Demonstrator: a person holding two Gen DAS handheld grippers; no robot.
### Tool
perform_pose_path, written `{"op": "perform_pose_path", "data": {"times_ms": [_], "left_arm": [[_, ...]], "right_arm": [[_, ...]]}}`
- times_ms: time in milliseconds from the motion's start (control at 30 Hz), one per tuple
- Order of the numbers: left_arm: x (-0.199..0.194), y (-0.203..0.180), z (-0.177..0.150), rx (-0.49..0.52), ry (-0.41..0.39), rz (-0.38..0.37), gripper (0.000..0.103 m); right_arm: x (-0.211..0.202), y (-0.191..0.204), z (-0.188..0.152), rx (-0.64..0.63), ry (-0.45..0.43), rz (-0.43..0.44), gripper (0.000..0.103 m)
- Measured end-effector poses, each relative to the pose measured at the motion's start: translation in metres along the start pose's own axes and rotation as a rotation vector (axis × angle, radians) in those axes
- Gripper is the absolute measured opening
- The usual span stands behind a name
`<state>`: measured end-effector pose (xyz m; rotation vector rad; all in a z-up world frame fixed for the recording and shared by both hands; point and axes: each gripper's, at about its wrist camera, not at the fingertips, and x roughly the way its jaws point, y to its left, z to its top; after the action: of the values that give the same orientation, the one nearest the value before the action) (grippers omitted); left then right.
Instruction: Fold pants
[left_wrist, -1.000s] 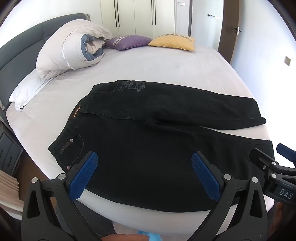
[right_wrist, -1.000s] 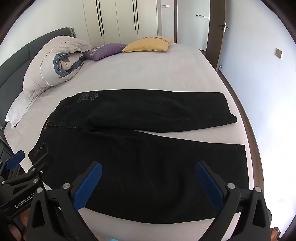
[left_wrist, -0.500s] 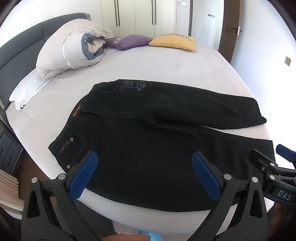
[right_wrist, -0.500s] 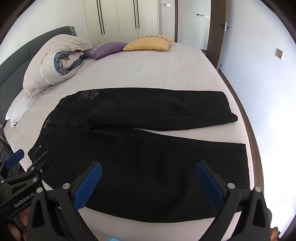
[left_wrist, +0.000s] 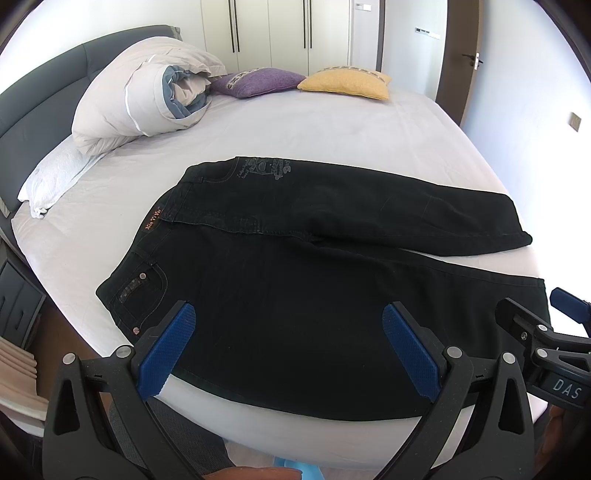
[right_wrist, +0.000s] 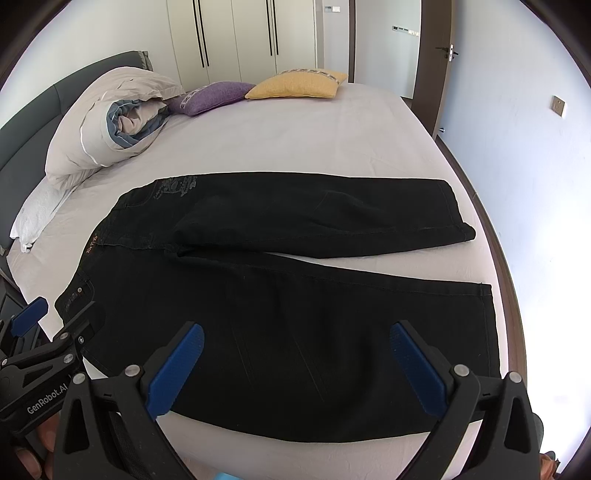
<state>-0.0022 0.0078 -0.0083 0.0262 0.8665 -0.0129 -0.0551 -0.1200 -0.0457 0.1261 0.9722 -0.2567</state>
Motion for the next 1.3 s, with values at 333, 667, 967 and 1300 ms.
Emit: {"op": "perform_pose_path", "data": {"times_ms": [333,667,967,1300], "left_arm": [[0.0002,-0.0033,-0.0004,0.0,0.001,-0.001,0.103],[0.0004,-0.0025,-0.0034,0.0,0.001,0.002,0.103],[0.0005,-0.0044,-0.0012,0.002,0.003,0.002,0.103],[0.0008,-0.0042,-0.0014,0.002,0.004,0.001,0.103]], "right_arm": [[0.0002,-0.0001,0.001,-0.001,0.002,0.0,0.103],[0.0018,-0.0005,-0.0011,-0.001,0.004,0.002,0.103],[0.0018,0.0,-0.0007,-0.001,0.005,0.001,0.103],[0.0027,0.0014,-0.0027,-0.002,0.005,0.0,0.103]]}}
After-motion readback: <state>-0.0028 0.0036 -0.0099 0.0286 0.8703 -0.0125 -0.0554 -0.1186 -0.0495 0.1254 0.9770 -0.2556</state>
